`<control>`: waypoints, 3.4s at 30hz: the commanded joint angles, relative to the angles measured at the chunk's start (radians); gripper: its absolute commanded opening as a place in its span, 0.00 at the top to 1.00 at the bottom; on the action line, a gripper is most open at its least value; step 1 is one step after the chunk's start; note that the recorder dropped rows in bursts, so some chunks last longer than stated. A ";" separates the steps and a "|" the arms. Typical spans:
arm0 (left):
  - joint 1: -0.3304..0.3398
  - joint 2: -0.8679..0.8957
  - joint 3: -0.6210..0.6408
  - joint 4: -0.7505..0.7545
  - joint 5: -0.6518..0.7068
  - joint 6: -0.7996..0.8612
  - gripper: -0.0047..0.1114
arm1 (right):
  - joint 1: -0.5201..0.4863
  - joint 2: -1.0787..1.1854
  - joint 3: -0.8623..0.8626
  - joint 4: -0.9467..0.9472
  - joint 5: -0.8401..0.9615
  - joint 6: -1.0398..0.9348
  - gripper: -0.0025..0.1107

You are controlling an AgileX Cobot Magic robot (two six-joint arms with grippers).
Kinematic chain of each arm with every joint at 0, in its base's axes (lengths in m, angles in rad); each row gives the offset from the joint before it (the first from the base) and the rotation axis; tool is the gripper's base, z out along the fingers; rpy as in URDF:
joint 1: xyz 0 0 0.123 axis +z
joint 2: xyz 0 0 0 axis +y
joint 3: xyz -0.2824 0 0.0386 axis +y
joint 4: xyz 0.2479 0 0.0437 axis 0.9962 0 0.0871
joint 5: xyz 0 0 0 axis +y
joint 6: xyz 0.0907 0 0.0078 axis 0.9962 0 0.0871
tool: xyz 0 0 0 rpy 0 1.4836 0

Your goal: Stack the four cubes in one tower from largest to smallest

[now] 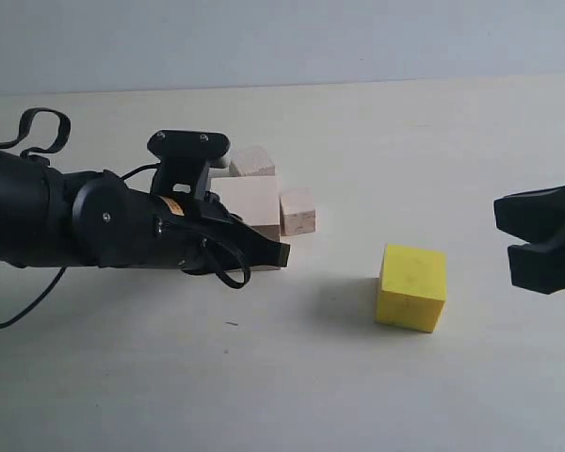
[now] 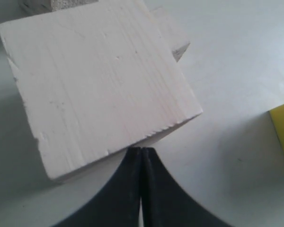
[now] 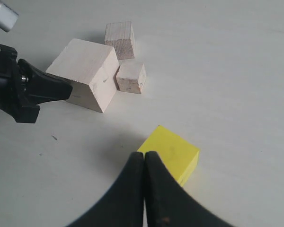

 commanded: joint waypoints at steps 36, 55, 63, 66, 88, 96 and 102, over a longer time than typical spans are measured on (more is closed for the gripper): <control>0.125 -0.792 0.243 0.169 0.209 0.007 0.96 | 0.002 0.005 -0.010 -0.004 -0.012 -0.014 0.98; 0.418 -0.807 0.144 0.297 0.519 0.005 0.96 | 0.002 0.059 -0.052 -0.019 0.062 -0.022 0.98; 0.418 -0.807 0.144 0.299 0.552 0.110 0.96 | 0.002 0.135 -0.105 -0.022 0.112 -0.022 0.98; 0.418 -0.807 0.144 0.254 0.556 0.110 0.96 | 0.002 0.200 -0.206 -0.050 0.229 -0.024 0.98; 0.418 -0.807 0.144 0.262 0.715 0.081 0.96 | 0.002 0.722 -0.577 0.012 0.513 0.196 0.37; 0.418 -0.807 0.144 0.262 0.715 0.081 0.96 | 0.002 0.791 -0.577 -0.001 0.529 0.371 0.33; 0.418 -0.807 0.144 0.243 0.715 0.081 0.96 | 0.002 0.843 -0.577 -0.080 0.493 0.564 0.33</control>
